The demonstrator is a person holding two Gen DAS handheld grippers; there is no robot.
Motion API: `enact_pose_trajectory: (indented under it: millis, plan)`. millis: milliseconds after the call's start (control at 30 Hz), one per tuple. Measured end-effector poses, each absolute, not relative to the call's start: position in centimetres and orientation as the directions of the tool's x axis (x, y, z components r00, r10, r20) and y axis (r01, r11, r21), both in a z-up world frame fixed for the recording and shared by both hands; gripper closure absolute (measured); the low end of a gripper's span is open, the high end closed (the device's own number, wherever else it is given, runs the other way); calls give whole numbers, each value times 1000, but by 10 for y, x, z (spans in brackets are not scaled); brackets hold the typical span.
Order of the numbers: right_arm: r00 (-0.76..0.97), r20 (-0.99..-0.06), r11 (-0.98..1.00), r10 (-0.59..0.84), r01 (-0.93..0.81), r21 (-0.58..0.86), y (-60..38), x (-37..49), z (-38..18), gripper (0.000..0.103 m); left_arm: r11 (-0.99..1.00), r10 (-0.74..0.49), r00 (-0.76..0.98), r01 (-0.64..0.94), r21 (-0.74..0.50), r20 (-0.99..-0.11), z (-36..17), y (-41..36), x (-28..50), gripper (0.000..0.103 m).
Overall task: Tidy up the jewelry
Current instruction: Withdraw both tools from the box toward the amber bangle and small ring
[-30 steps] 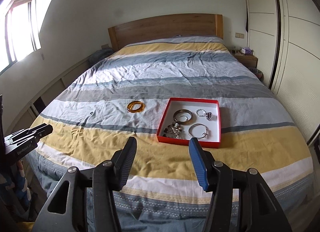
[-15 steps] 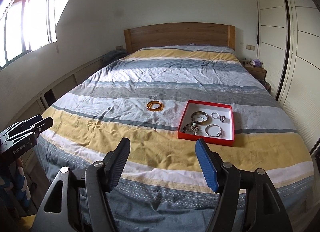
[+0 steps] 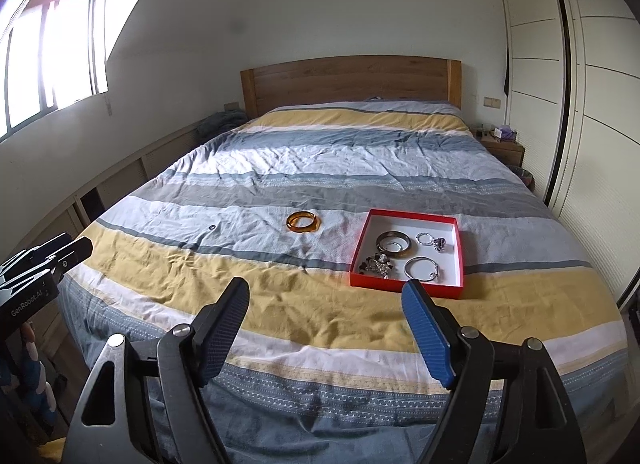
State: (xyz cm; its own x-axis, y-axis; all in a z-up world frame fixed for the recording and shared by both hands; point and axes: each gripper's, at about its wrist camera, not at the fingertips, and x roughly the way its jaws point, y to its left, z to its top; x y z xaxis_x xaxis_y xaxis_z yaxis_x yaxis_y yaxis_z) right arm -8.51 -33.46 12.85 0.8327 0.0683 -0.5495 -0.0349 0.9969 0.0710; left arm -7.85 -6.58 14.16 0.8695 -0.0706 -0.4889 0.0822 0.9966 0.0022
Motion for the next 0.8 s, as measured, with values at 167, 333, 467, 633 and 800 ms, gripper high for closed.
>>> enact_pose_trajectory:
  millis: [167,333,467,633,800]
  plan:
    - [821,-568,997,59,-19,76,-334,-76,123,23,996,-83,861,89,-11,-502,137,-64,-71,53]
    - [800,-597,997,59,-20,72,-328,-66,114,23,995,-93,847,89,-32,-524,127,-59,-60,53]
    - [776,-628,997,64,-29,66,-322,-55,105,23,995,-99,831,83,-53,-548,116,-53,-48,53]
    - [738,-671,997,79,-54,58,-311,-30,90,23,996,-83,790,45,-78,-608,92,-35,-20,53]
    - [693,-714,995,99,-93,48,-299,14,73,23,995,-54,741,-17,-99,-669,63,-6,24,53]
